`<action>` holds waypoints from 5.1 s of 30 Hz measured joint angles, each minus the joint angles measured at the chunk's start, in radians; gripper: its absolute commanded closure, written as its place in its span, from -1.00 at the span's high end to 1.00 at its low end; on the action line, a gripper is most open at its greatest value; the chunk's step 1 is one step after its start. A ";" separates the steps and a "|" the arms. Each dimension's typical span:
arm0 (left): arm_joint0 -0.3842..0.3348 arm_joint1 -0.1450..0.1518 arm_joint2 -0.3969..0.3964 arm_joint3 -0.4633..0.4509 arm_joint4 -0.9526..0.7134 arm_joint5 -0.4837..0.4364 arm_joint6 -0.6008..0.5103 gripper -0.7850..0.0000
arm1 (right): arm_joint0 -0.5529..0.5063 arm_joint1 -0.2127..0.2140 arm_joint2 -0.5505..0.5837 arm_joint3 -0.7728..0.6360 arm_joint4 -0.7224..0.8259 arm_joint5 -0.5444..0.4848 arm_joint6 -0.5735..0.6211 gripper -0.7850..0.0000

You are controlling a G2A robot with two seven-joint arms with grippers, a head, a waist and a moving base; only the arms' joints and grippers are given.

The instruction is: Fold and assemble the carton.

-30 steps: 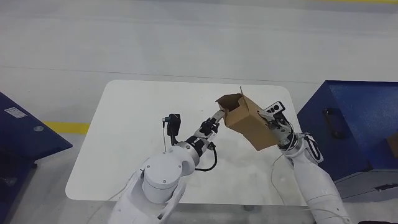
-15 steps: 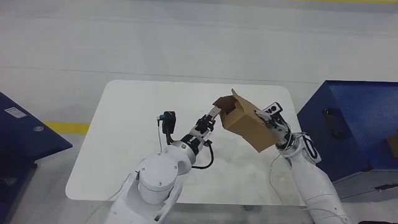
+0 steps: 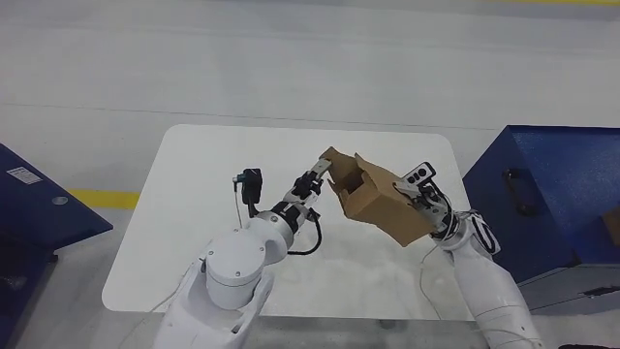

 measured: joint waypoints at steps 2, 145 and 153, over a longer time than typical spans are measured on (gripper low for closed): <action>0.004 0.001 -0.001 -0.002 -0.008 -0.008 -0.008 1.00 | -0.002 0.000 0.005 -0.002 0.012 0.000 -0.009 -1.00; -0.005 -0.056 0.262 0.055 0.506 -0.198 0.335 -0.02 | -0.033 -0.001 0.050 -0.078 -0.181 -0.345 -0.120 -1.00; 0.001 -0.070 0.295 0.106 0.604 -0.211 0.386 -0.09 | -0.033 -0.002 0.049 -0.078 -0.170 -0.341 -0.111 -1.00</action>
